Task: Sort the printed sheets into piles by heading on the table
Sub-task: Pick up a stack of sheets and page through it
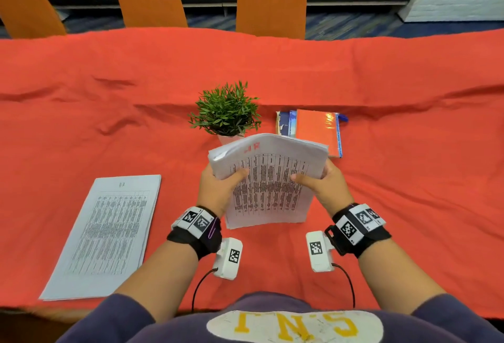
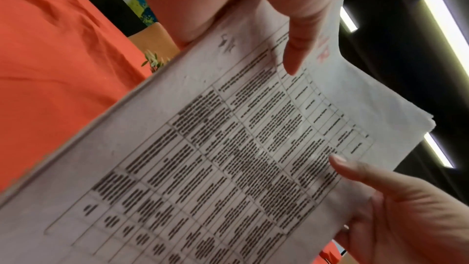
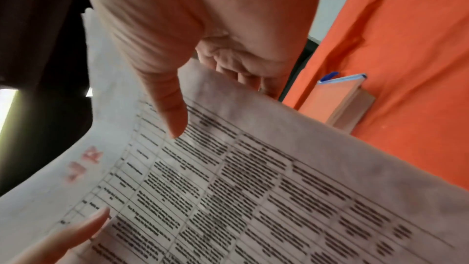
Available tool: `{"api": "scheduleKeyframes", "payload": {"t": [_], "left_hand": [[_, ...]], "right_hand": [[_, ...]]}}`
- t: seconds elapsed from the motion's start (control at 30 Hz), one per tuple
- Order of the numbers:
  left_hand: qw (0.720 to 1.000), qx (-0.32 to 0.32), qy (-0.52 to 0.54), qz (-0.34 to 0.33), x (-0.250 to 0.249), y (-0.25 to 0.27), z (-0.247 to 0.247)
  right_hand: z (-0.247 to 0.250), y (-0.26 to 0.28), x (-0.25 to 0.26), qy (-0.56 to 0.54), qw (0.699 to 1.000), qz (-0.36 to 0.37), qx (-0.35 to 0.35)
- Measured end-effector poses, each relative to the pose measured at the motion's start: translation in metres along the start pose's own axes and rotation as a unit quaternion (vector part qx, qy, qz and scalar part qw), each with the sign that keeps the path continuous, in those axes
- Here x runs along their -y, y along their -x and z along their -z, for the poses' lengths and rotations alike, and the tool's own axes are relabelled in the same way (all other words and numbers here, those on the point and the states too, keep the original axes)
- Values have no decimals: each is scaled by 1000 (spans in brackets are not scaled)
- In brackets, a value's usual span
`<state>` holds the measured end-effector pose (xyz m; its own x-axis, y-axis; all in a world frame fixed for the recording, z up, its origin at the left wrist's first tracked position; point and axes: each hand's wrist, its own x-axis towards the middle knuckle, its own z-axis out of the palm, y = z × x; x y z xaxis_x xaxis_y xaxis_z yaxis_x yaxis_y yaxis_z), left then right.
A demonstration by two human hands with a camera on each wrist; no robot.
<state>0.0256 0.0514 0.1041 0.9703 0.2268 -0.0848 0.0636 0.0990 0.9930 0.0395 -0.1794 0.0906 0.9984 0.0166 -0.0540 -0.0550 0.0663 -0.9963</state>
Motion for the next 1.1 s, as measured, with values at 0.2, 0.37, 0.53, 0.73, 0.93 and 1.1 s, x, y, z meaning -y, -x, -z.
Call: {"api": "scheduleKeyframes", "payload": {"t": [0.2, 0.37, 0.53, 0.73, 0.93, 1.1], "left_hand": [[1000, -11, 20, 10, -6, 0, -6], [993, -33, 115, -15, -28, -9, 5], [994, 18, 99, -37, -40, -8, 5], [999, 46, -7, 2, -13, 10, 1], [998, 52, -14, -23, -13, 18, 7], [966, 2, -134, -221, -38, 17, 24]], "right_hand": [[8, -3, -34, 5, 997, -78, 7], [29, 5, -58, -14, 989, -142, -27], [35, 8, -57, -20, 989, -140, -39], [31, -10, -19, 17, 999, -47, -9], [17, -3, -17, 86, 994, -46, 43], [13, -4, -24, 82, 994, -55, 48]]}}
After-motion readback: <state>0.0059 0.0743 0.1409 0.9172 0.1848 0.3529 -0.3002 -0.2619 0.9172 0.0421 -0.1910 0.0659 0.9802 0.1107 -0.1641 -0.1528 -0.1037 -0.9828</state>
